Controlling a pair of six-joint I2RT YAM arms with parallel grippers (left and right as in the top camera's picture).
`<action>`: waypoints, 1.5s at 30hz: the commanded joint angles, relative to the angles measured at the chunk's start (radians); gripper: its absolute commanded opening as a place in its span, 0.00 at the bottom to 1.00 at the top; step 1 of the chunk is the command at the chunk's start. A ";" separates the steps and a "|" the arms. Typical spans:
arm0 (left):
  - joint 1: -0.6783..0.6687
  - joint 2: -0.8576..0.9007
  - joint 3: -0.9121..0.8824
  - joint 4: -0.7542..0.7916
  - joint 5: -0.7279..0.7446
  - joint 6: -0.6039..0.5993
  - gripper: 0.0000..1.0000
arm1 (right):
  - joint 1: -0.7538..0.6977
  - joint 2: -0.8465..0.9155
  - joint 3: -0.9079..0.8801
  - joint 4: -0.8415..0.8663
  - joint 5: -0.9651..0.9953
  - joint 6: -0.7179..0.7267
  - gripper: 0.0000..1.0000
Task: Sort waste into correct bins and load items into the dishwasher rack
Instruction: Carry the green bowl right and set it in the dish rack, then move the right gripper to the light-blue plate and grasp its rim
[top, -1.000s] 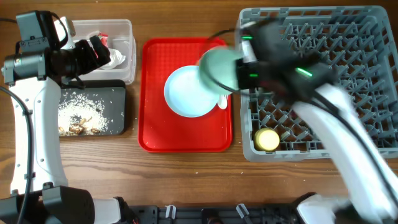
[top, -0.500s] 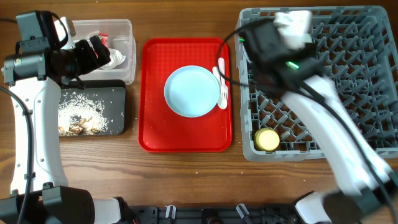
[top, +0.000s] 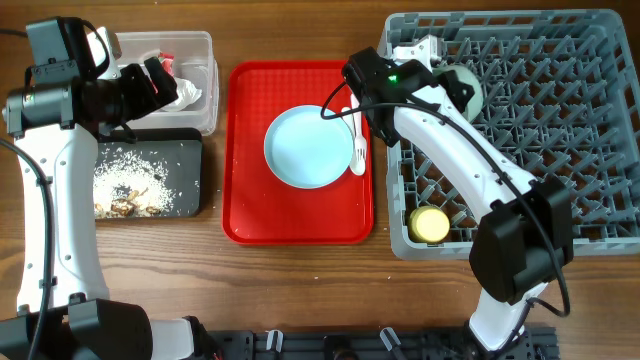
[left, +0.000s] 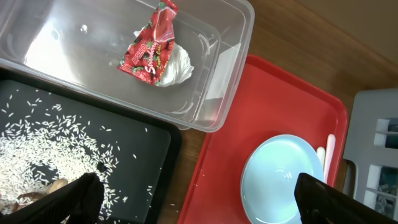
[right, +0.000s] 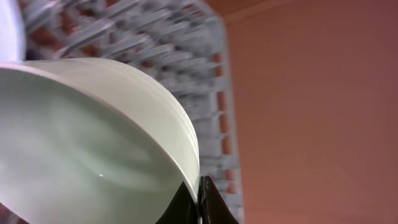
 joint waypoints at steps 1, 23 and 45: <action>0.005 -0.012 0.012 0.000 -0.006 0.008 1.00 | 0.008 0.005 -0.023 -0.005 -0.128 -0.009 0.04; 0.005 -0.012 0.012 0.000 -0.006 0.008 1.00 | 0.010 0.005 -0.049 -0.091 0.029 0.166 0.04; 0.005 -0.012 0.012 0.000 -0.006 0.008 1.00 | 0.113 0.005 -0.175 -0.027 -0.203 0.163 0.10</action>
